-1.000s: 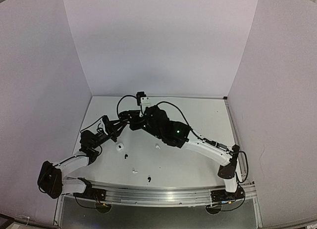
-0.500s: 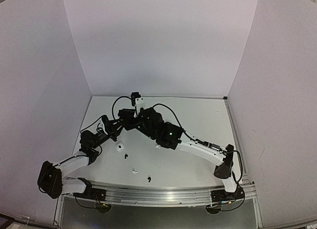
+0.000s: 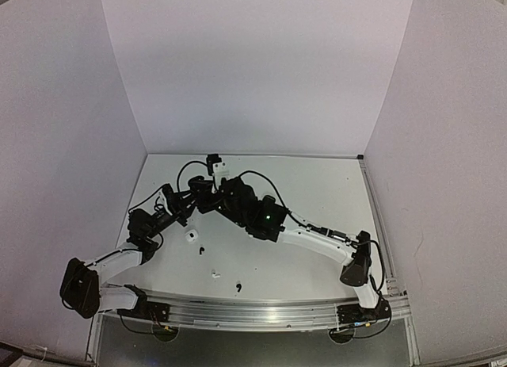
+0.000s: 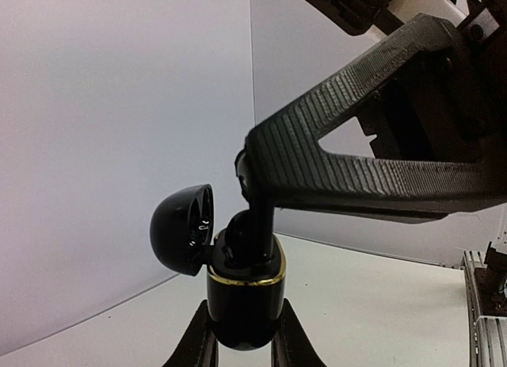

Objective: Insert the wireless bluetooth earbuds into the charging case

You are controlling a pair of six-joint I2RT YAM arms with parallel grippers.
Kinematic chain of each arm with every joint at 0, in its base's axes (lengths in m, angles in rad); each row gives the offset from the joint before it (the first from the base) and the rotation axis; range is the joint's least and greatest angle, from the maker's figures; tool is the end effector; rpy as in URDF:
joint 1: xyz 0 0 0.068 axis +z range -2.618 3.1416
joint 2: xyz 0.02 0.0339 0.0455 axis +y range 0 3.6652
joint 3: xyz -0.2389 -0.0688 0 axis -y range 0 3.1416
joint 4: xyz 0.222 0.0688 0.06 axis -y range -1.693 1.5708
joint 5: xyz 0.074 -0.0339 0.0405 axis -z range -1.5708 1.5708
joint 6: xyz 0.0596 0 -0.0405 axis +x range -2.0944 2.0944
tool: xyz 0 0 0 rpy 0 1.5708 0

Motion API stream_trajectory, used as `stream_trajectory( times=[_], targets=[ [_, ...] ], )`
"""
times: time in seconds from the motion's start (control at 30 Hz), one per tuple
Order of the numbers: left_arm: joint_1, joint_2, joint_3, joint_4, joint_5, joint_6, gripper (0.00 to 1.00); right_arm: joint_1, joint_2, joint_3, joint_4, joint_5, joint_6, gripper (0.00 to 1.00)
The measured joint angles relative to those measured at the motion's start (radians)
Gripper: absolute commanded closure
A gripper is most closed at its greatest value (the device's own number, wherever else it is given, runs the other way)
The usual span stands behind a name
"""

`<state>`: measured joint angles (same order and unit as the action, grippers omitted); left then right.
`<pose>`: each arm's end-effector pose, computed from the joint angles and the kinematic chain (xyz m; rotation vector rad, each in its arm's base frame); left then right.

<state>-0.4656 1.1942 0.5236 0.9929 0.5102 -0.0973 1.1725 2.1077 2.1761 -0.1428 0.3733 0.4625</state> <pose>0.2218 -0.1440 0.2846 0.6756 1.1491 -0.7973 0.2096 0.4420 0.3842 -0.3115 1.6976 0.9315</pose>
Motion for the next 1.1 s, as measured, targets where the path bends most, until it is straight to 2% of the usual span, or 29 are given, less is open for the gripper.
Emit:
stream_trajectory(
  times=[1.1],
  targets=[
    [0.001, 0.001, 0.013, -0.004, -0.022, -0.033, 1.0, 0.001, 0.037, -0.029, 0.143, 0.047, -0.001, 1.0]
  ],
)
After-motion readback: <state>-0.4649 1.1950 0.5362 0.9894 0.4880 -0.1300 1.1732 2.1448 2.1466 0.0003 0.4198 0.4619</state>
